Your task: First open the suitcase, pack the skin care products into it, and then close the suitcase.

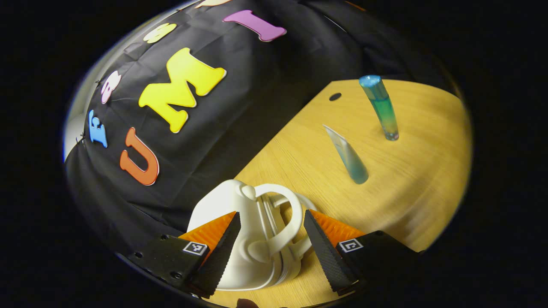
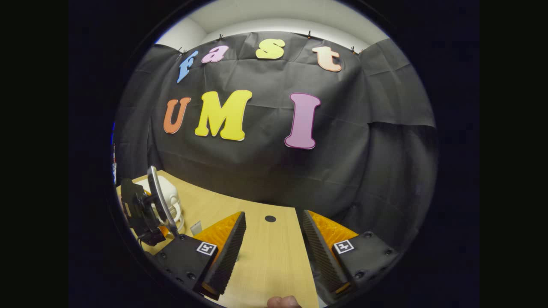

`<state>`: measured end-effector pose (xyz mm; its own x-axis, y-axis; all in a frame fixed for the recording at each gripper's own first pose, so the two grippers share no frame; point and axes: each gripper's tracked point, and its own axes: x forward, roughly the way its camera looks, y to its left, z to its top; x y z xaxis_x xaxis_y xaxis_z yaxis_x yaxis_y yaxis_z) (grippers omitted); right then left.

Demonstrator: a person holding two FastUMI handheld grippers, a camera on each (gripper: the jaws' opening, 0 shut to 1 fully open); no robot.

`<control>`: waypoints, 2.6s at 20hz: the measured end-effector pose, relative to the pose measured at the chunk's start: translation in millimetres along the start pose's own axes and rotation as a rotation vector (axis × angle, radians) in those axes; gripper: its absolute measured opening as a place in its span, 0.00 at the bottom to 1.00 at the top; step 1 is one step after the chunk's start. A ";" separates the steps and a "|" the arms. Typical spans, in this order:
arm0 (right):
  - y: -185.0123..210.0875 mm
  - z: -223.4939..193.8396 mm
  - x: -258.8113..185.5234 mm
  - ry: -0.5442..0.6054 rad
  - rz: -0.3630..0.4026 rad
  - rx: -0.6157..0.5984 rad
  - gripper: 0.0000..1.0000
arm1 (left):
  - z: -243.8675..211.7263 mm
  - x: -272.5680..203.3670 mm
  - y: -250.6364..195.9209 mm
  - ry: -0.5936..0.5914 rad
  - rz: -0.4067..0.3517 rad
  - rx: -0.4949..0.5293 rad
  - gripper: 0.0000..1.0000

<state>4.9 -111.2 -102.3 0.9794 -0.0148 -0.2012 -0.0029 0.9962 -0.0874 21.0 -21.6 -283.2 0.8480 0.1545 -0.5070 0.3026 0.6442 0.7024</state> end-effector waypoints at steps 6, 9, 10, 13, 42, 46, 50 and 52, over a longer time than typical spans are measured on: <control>-14.8 -11.9 -3.4 0.009 0.009 -0.035 0.80 | -5.3 16.1 14.6 0.058 0.072 0.141 0.88; -18.6 -13.1 -7.2 0.006 0.017 -0.061 0.80 | -3.9 25.3 6.6 0.065 0.071 0.164 0.77; -21.0 -13.4 -9.8 0.007 0.010 -0.057 0.80 | -4.4 27.1 4.2 0.071 0.070 0.168 0.68; -24.3 -16.6 -15.1 0.021 -0.022 -0.046 0.81 | -12.3 28.5 -2.6 0.100 0.055 0.156 0.46; 78.0 47.3 -1.6 -0.013 -0.067 -0.031 0.80 | -88.8 -24.7 367.4 -0.218 0.201 -0.656 0.02; 87.5 44.8 1.8 0.027 -0.096 -0.045 0.81 | -184.5 10.9 399.5 -0.167 0.213 -0.822 0.03; 95.2 38.5 0.3 0.073 -0.133 -0.081 0.81 | -271.1 55.8 389.2 -0.112 0.151 -1.030 0.03; 100.4 36.3 1.4 0.093 -0.141 -0.106 0.80 | -305.3 89.7 364.0 -0.078 0.112 -1.103 0.03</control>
<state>13.3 -8.1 -75.9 0.9487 -0.1665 -0.2689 0.1069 0.9690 -0.2228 74.3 455.5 -225.5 0.8832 0.2311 -0.4081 -0.2977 0.9487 -0.1071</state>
